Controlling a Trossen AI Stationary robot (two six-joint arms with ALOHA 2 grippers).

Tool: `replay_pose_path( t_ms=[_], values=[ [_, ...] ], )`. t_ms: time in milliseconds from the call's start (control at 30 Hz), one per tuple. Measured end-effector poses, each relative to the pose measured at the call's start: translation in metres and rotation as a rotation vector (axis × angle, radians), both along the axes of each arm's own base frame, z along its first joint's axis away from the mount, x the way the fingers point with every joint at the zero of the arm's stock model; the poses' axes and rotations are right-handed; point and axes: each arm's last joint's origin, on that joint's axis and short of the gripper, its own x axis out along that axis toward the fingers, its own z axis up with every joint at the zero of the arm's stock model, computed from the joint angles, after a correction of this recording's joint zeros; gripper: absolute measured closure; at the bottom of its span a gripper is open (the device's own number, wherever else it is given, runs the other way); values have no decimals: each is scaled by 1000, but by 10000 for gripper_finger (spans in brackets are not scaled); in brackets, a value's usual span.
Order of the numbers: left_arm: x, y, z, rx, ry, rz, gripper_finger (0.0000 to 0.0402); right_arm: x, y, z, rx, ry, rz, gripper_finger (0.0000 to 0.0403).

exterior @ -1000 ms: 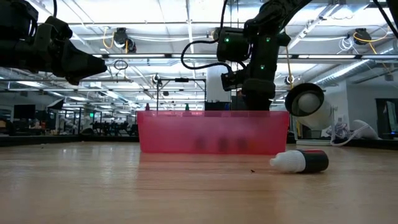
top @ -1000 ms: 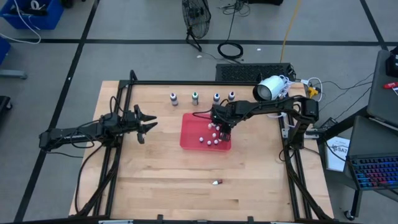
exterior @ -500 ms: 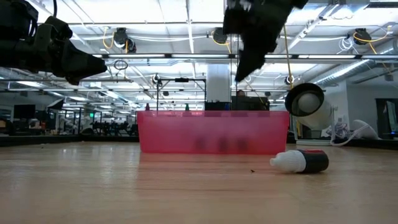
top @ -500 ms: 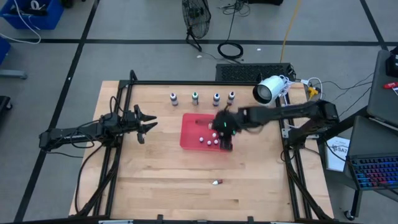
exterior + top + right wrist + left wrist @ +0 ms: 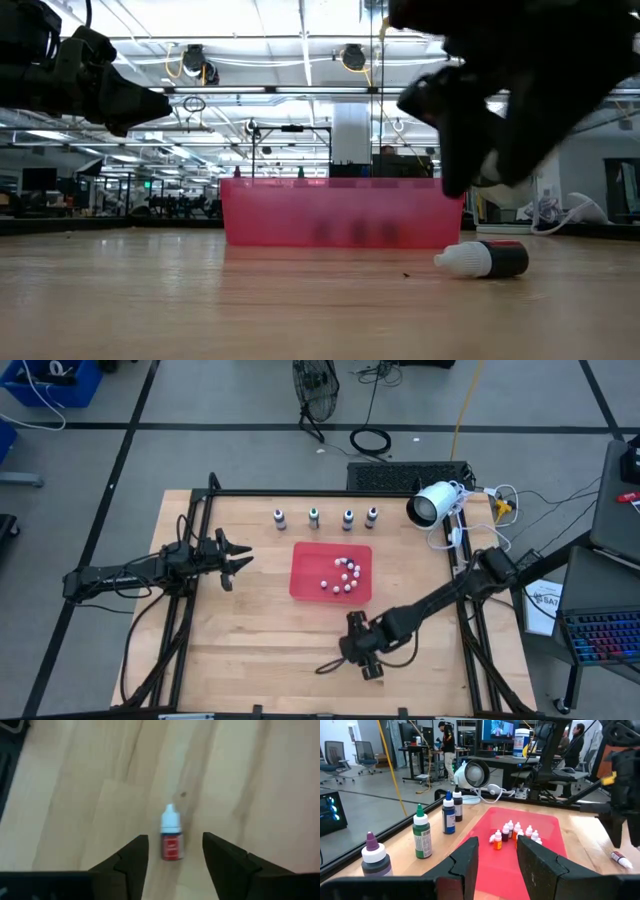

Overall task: Pick & Place food coloring
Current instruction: Put the small red food coloring bottle into the red bin

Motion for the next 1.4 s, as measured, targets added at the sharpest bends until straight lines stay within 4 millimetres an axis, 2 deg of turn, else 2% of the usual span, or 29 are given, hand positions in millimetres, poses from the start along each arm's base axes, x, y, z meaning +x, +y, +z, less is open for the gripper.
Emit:
replay_pose_path(
  t_ms=[167, 467, 667, 800, 933, 1000, 1133, 1400],
  values=[
    [0, 0, 0, 0, -1, 1, 265, 0, 8, -12, 10, 39, -42, 217],
    [0, 0, 0, 0, 0, 0, 265, 3, 12, -37, -14, 91, -65, 236],
    [0, 0, 0, 0, -1, 0, 265, 4, 12, -41, -25, 90, -110, 252],
    [0, 0, 0, 0, 0, 1, 265, 4, 11, -40, -37, 83, -138, 293],
    [0, 0, 0, 0, 0, 1, 265, 4, 10, -40, -81, 56, -128, 365],
    [0, 0, 0, 0, 0, 0, 265, 5, 9, -39, -122, 32, -115, 371],
    [0, 0, 0, 0, 0, 1, 265, 1, 7, -24, -206, -35, -100, 371],
    [0, 0, 0, 0, 0, 0, 265, -6, -2, 36, -340, -300, -52, 371]
  ],
)
